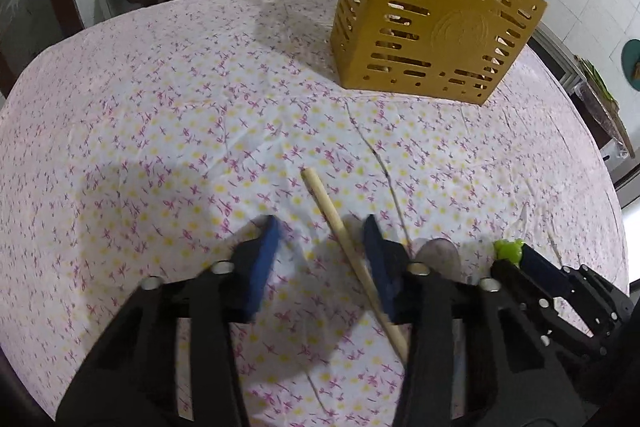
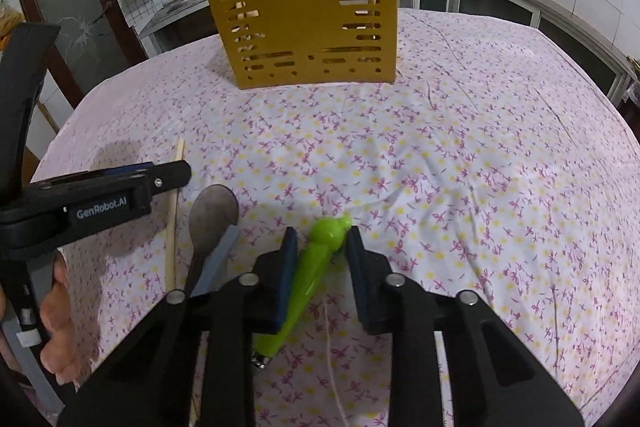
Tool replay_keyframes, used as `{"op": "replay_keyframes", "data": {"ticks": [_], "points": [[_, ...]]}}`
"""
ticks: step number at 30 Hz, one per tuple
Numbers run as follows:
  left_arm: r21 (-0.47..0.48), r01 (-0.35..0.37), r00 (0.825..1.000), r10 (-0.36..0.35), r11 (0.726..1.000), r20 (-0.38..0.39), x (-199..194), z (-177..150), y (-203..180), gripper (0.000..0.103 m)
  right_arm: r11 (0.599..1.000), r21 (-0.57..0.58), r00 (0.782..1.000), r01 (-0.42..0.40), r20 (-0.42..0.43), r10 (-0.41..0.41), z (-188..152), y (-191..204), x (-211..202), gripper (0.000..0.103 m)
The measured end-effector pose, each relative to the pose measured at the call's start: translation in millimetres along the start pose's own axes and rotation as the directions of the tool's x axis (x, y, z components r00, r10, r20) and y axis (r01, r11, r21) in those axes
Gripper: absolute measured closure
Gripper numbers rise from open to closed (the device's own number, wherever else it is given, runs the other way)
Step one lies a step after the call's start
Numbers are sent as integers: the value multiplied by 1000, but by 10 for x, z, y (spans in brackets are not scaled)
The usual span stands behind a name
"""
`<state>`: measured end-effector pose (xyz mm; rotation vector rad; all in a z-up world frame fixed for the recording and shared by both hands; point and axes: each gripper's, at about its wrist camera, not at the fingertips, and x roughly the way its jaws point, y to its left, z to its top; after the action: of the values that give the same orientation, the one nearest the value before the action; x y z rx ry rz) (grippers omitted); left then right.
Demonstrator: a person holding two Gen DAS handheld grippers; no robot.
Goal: Organize utensils
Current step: 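Grasp a wooden chopstick with the left tool while the right tool grasps the green frog-topped utensil, then lower the chopstick into the yellow holder with the left tool while the right tool lowers the green utensil in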
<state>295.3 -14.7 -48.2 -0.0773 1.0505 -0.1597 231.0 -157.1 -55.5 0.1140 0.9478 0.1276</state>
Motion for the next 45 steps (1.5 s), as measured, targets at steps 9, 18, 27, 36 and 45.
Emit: {"op": "replay_keyframes", "data": {"ticks": [9,18,27,36,45], "points": [[-15,72,997,-73,997,-13,12,82,139,91,999,26,999,-46,-8,46,54,-142,-41,79],[-40,79,995,-82,996,-58,-81,38,160,95,998,42,998,-54,-16,54,83,-309,-9,79],[6,0,994,1,1000,-105,48,90,-110,90,994,66,996,-88,-23,90,106,-389,21,79],[-29,64,997,-65,998,-33,-100,90,0,93,988,87,991,-126,50,122,104,-514,-197,81],[47,71,976,-79,996,202,-808,50,-30,95,982,74,965,-172,211,154,181,-587,-618,84]]}}
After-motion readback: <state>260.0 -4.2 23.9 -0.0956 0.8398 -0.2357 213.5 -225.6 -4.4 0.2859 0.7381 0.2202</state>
